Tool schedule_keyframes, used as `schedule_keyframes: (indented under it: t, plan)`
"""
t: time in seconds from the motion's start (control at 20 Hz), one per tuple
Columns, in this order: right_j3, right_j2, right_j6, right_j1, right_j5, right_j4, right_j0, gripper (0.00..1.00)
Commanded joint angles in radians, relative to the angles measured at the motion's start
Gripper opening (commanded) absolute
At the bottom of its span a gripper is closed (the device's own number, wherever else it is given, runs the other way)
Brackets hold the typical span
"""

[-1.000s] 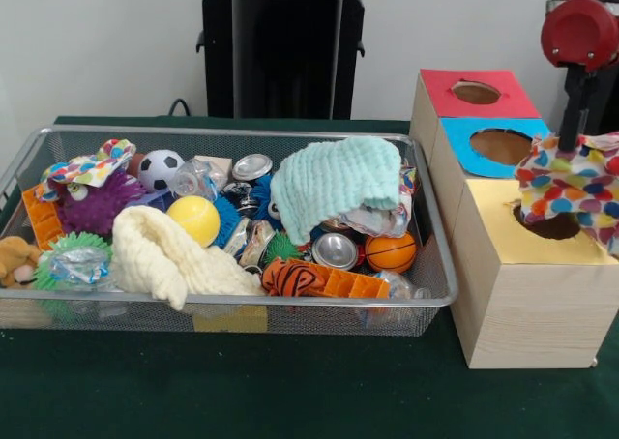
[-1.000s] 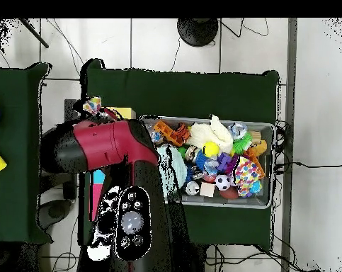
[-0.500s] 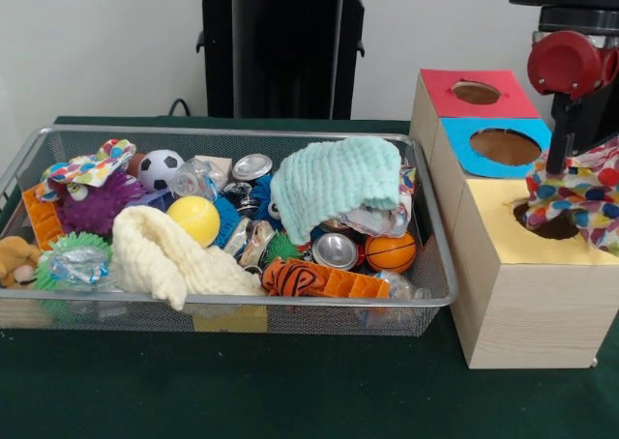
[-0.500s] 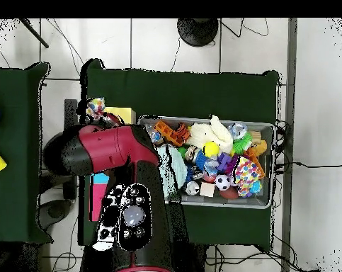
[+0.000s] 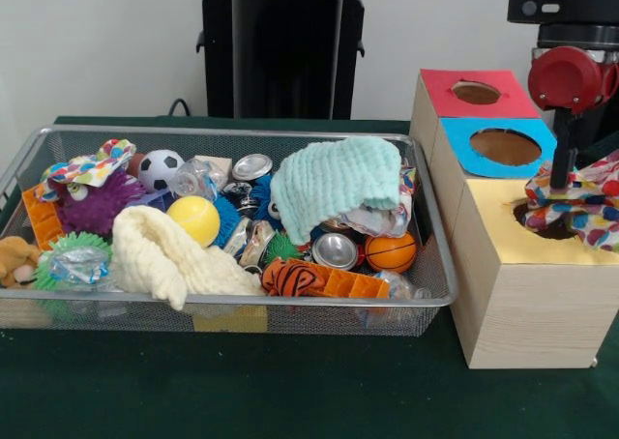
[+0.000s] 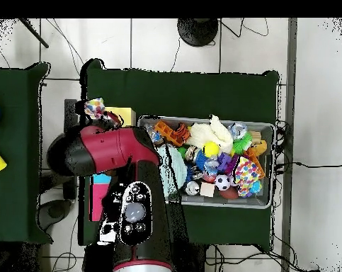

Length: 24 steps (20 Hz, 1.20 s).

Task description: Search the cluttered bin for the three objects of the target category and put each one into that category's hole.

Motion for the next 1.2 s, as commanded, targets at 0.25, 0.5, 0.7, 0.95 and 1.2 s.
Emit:
schedule_keyframes:
  t: [0.25,0.5,0.7,0.95,1.2]
  plan:
    - [0.064,0.019,0.2,0.064,-0.089,-0.024,-0.035,0.0]
    - [0.059,0.009,0.195,0.075,-0.104,-0.032,-0.028,0.0]
    - [0.051,-0.004,0.201,0.079,-0.126,-0.034,-0.023,0.0]
    - [0.043,-0.02,0.211,0.083,-0.127,-0.028,-0.016,0.0]
    - [0.042,-0.01,0.214,0.083,-0.106,-0.01,-0.025,0.0]
